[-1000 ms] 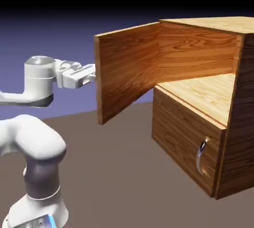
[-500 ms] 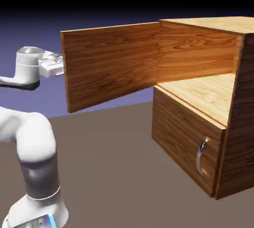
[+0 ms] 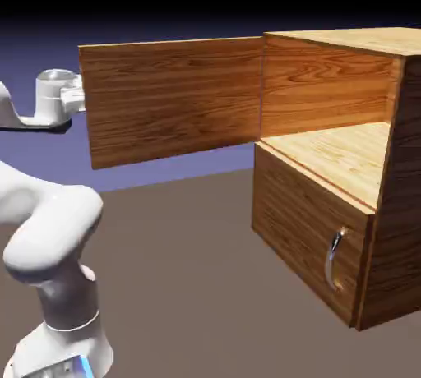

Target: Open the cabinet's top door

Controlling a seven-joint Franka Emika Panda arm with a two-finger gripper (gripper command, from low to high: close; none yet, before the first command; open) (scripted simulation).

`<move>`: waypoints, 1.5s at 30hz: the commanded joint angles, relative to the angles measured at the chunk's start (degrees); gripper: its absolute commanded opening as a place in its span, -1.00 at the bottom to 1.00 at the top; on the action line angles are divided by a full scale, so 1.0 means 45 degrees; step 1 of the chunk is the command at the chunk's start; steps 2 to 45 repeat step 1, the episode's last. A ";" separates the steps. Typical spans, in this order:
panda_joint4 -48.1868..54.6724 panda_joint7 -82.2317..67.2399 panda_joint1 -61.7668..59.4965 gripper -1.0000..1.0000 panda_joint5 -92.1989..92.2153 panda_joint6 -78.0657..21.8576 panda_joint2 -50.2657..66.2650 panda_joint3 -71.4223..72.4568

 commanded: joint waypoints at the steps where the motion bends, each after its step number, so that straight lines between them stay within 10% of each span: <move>1: 0.0462 -0.0121 -0.0384 -1.00 0.0067 -0.0289 -0.0133 0.0152; 45: 0.0462 -0.0121 -0.0384 -1.00 0.0067 -0.0289 -0.0133 0.0152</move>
